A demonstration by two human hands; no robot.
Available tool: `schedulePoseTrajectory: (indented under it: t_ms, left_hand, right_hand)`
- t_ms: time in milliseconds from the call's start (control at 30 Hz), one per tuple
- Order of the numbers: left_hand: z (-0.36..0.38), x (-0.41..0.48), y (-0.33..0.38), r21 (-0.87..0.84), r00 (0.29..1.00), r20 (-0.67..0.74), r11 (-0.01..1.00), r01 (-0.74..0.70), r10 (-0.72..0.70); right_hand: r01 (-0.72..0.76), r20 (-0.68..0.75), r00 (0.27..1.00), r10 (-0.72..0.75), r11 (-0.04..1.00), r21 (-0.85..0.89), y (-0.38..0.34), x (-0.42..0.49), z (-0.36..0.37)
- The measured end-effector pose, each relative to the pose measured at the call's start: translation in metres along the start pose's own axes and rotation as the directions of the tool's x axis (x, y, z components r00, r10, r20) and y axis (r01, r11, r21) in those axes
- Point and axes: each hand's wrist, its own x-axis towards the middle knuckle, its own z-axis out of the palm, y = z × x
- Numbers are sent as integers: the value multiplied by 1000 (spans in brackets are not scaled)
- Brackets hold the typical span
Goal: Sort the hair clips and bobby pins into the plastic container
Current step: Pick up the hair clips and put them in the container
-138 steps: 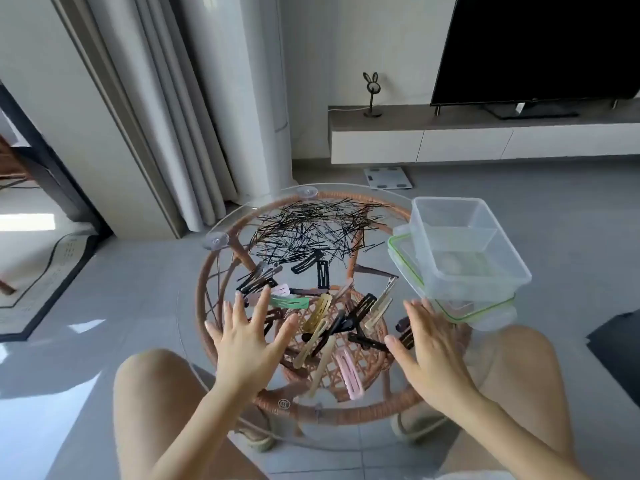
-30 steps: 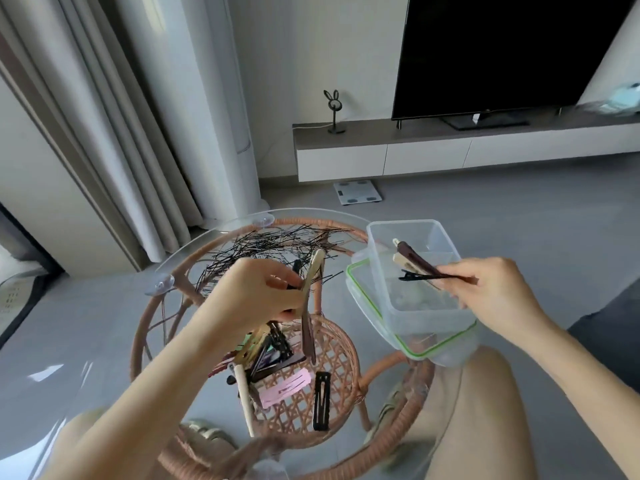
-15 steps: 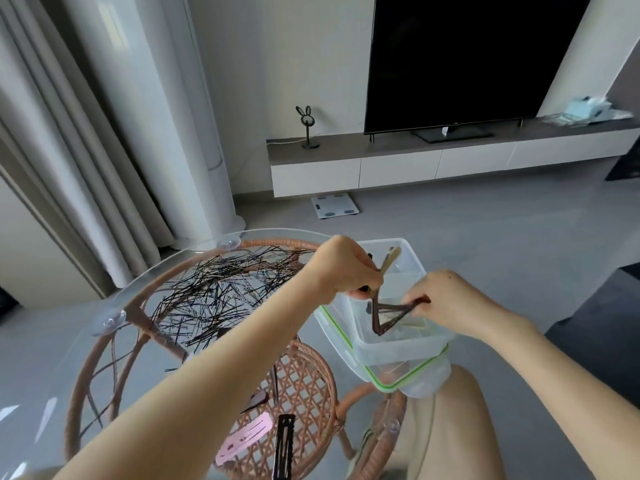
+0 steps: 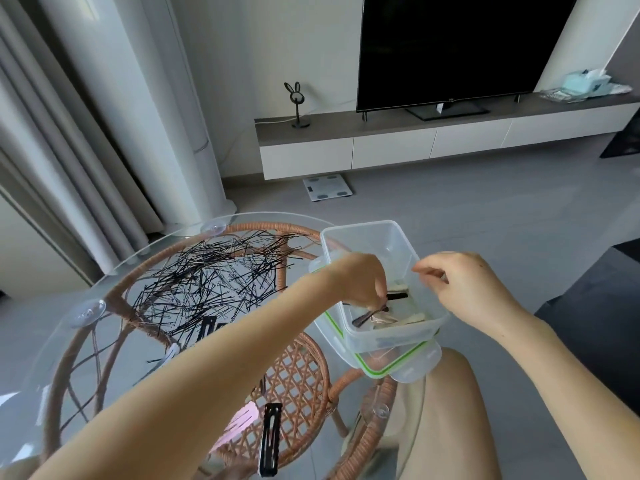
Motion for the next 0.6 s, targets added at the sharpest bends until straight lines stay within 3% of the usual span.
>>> schedulePoseTrajectory:
  t_ms: [100,200,267,333,433,500,600]
  left_hand:
    - [-15,-32,-13,-189,982,-184,979,-71,35]
    - [-16,-82,-49,-300,910,-410,952,-64,-68]
    - [-3,-123,-75,-295,848,-510,955,-14,-146]
    - [18,-163,-97,-292,819,-525,953,79,-229]
    - [66,-217,-120,-198,883,-378,956,217,-279]
    - [101,-244,-128,-78,923,-263,959,271,-282]
    - [140,-263,-130,2,916,-242,944,329,-319]
  right_hand:
    - [111,-170,979,-110,994,-4,-22,-11,-1]
    - [310,-259,929,-263,936,164,-62,-37,7]
    - [402,-135,916,-379,870,286,-84,-58,24]
    - [446,123,855,-503,836,321,-97,-75,48]
    - [503,467,703,-536,839,206,-96,-89,88]
    - [524,531,681,-504,842,128,-88,-92,105]
    - [498,536,705,-464,863,91,-88,-91,121]
